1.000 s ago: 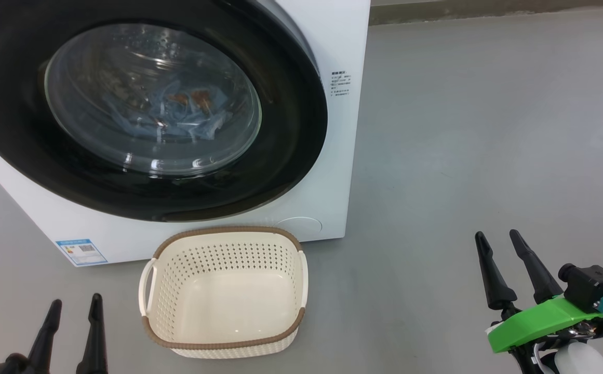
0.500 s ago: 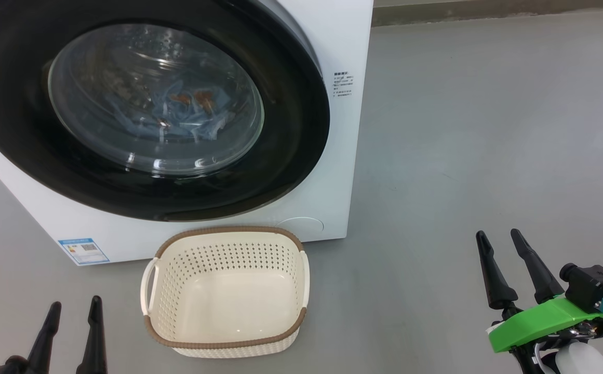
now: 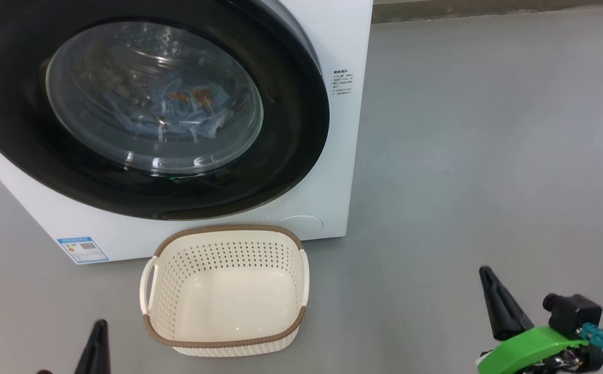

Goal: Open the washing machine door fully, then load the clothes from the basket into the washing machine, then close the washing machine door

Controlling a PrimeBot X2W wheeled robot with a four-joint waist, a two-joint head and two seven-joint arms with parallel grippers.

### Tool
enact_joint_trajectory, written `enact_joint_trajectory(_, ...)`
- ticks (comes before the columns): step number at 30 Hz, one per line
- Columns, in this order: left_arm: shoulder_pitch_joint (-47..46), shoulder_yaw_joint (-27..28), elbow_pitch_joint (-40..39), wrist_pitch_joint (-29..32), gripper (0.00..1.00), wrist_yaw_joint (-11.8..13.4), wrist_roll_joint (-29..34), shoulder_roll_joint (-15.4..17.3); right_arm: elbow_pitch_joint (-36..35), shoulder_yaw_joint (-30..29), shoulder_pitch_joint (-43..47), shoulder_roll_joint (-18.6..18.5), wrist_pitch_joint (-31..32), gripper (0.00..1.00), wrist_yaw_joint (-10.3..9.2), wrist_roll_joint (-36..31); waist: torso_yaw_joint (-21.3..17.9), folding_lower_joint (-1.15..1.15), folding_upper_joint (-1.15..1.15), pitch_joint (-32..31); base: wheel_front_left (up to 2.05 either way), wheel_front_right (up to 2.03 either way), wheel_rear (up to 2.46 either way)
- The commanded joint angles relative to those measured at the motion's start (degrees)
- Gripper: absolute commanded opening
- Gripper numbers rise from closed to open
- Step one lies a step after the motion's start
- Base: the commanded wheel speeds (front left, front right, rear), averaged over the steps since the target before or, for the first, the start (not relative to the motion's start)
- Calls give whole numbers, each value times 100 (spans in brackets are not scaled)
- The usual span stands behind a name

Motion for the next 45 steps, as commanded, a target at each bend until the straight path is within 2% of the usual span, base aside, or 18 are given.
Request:
enact_joint_trajectory(1, -51, 44, -76, 42, 0, 3, -131, 50, -105, -54, -83, -35, 37, 0, 0, 136, 5, 1, 0, -4, 0, 0, 0)
enact_joint_trajectory(4, -69, 66, -86, 94, 0, 7, -285, 30, -125, -88, -83, -22, 87, 0, 0, 293, 12, 6, 0, -15, 0, 0, 0)
enact_joint_trajectory(10, -109, 105, -105, 194, 0, 21, -592, -11, -154, -153, -92, 3, 185, 0, 0, 606, 25, 0, 0, -18, 0, 0, 0)
enact_joint_trajectory(45, -334, 335, -195, 765, 0, 72, -2329, -242, -333, -522, -133, 145, 734, 0, 0, 2378, 98, 0, 0, -67, 0, 0, 0)
